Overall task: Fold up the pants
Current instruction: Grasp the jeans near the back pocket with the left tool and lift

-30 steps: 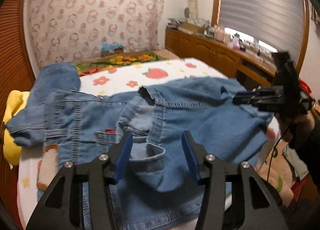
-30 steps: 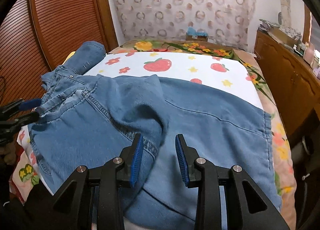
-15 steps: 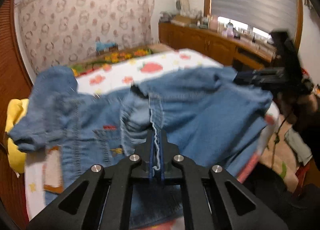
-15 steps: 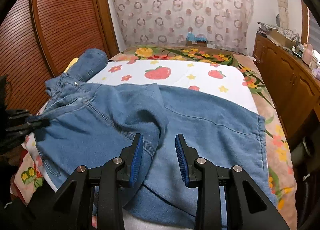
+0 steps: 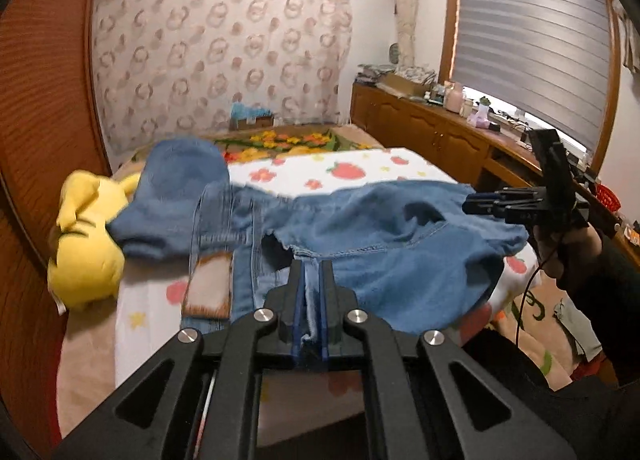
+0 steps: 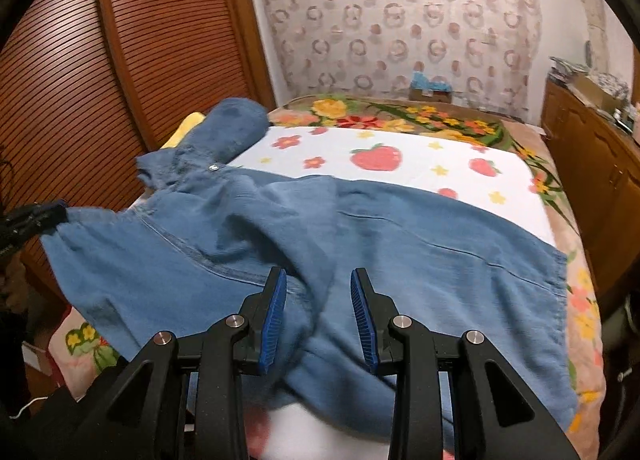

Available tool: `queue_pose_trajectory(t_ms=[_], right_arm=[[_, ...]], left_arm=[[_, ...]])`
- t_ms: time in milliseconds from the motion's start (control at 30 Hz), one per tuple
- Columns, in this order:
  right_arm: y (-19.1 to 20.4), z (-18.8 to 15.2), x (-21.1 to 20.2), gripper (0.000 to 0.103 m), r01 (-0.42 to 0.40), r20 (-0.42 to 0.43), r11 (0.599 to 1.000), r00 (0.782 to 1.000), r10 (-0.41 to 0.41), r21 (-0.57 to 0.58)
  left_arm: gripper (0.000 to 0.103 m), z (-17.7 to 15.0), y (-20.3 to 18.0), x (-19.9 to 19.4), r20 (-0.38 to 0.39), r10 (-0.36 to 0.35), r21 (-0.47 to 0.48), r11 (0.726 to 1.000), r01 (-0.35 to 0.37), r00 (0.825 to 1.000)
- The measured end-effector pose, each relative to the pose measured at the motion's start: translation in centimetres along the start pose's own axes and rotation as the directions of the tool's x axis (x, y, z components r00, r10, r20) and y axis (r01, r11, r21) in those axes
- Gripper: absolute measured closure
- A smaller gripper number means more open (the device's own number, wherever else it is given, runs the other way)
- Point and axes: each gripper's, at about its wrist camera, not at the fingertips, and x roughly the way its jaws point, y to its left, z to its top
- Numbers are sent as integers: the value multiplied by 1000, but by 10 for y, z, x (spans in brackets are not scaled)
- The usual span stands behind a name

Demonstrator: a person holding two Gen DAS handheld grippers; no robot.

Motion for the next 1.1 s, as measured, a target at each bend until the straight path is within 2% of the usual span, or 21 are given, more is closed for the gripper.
queue_pose_trajectory(t_ms=[67,100,133,167,333,433,567,700,800,933,1033,1100], right_arm=[[5,2,5,69,-11,-6,1000,1000,11,-12],[7,2,7,69,-14,-10,1000,1000,14,-23],[8,2,9,69,-12,-13,999,1000,11,-33],[9,2,11,69,-7,-16,999,1000,6,-44],[-3,1,21,68,32,-18,997,999,-33,-72],[-17,-1,26,60,75,-14,995,997,-76,-66],[-44,-4,36,55,122,-21,992,992,-122,-22],[-65,-6,47,54,179,-44,984,983,-178,24],[-77,-6,50,54,182,-38,980,983,-179,78],[-77,-8,63,54,245,-74,968,968,-240,55],[-66,-4,84,54,257,-111,965,962,-250,58],[-67,-3,86,54,253,-104,966,964,-246,63]], left_arm=[[86,-2,4,6,-7,27,-7,1000,-27,1000],[71,-3,7,10,-12,33,-15,999,-33,999],[61,-3,13,12,-13,26,-26,999,-26,1000],[59,-4,16,14,-11,18,-33,999,-18,1000],[59,-3,32,44,-52,29,-37,999,-31,998],[59,-2,37,62,-72,22,-52,998,-26,997],[59,3,40,88,-95,3,-73,997,-10,995],[59,7,35,107,-110,-15,-77,997,7,994],[59,5,33,121,-136,-27,-86,996,15,990],[59,4,33,137,-174,-38,-98,995,21,984],[59,8,33,146,-180,-37,-102,995,19,983],[59,13,34,149,-179,-39,-105,994,20,983]])
